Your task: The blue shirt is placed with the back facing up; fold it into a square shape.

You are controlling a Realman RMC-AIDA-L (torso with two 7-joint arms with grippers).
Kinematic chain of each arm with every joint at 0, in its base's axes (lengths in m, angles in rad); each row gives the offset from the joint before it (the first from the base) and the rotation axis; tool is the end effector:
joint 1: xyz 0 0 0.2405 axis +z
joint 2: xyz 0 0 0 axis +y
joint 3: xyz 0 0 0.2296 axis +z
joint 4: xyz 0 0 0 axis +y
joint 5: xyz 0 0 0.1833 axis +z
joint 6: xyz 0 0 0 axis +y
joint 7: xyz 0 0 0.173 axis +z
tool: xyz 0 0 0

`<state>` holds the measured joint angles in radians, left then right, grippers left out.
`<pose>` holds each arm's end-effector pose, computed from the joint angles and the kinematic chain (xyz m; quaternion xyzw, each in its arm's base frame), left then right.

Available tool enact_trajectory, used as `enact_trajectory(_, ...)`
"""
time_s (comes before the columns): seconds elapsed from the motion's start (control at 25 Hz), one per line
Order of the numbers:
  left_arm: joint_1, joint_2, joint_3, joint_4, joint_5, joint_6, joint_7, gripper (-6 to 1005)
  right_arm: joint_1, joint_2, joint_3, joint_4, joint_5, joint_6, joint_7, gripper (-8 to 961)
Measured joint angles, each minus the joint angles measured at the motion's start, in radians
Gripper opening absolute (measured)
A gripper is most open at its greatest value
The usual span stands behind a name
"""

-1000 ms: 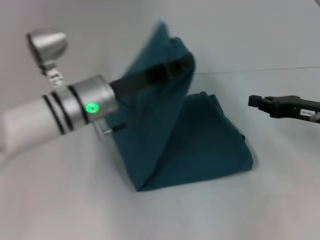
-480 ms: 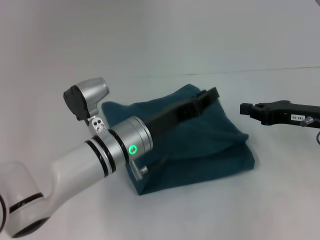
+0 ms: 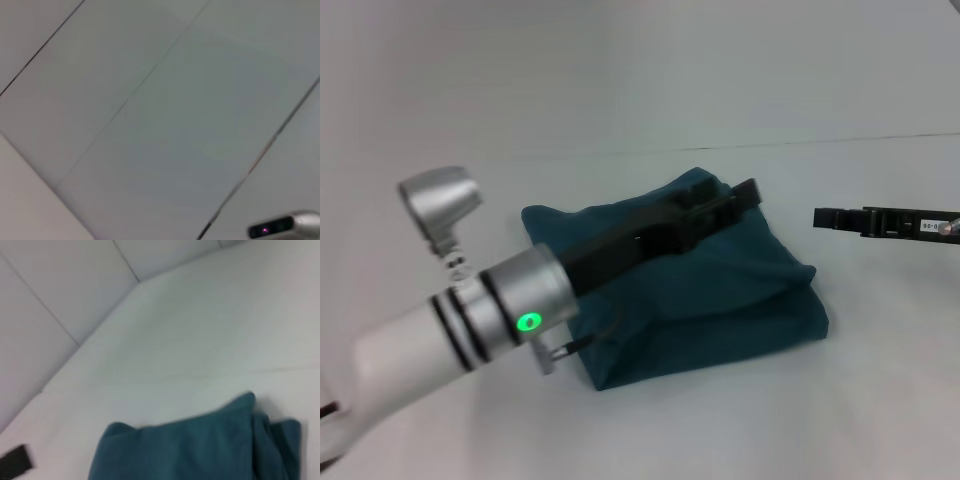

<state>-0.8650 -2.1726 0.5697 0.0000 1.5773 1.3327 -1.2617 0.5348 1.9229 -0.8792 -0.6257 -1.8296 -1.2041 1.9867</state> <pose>-0.1017 0.3366 -0.0919 -0.8091 -0.3610 -0.4579 0.0728 0.2567 0.3664 0.0375 -0.8166 0.4783 0.2288 0.2283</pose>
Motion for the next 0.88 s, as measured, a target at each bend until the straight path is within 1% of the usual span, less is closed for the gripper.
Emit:
enact_trajectory(0.08,0.039,0.002,0.019,0.059,0.014,0.043,-0.020,630,0.017,-0.008,0.000,-0.002,-0.045,-0.005,0.082,22)
enact_trajectory(0.16,0.100,0.003,0.044,0.139,0.019,0.092,-0.040,679,0.035,-0.015,0.000,-0.003,-0.090,-0.013,0.158,25)
enact_trajectory(0.2,0.119,0.004,0.052,0.164,0.020,0.108,-0.044,704,0.045,-0.019,0.000,-0.003,-0.112,-0.017,0.194,27)
enact_trajectory(0.24,0.172,0.006,0.072,0.225,0.022,0.139,-0.052,735,0.054,-0.020,0.000,-0.002,-0.132,-0.023,0.223,75)
enact_trajectory(0.36,0.255,0.009,0.120,0.336,0.025,0.174,-0.072,829,0.082,-0.022,0.002,-0.002,-0.197,-0.024,0.311,217)
enact_trajectory(0.4,0.255,0.009,0.120,0.336,0.025,0.174,-0.072,861,0.092,-0.022,0.003,-0.001,-0.219,-0.019,0.339,265)
enact_trajectory(0.44,0.328,0.012,0.180,0.438,0.032,0.195,-0.079,892,0.099,-0.022,0.004,0.000,-0.235,-0.014,0.358,345)
enact_trajectory(0.52,0.363,0.015,0.200,0.487,0.050,0.211,-0.078,916,0.114,-0.021,0.006,0.005,-0.262,0.001,0.392,504)
enact_trajectory(0.6,0.402,0.018,0.210,0.548,0.103,0.235,-0.074,940,0.127,-0.020,0.007,0.017,-0.278,0.025,0.422,502)
enact_trajectory(0.68,0.420,0.019,0.207,0.587,0.160,0.256,-0.072,952,0.141,-0.020,0.007,0.041,-0.284,0.049,0.436,500)
enact_trajectory(0.8,0.430,0.023,0.205,0.622,0.239,0.288,-0.075,950,0.162,-0.020,0.004,0.076,-0.285,0.091,0.439,501)
enact_trajectory(0.88,0.431,0.028,0.202,0.631,0.281,0.302,-0.079,950,0.179,-0.014,0.000,0.097,-0.289,0.124,0.439,502)
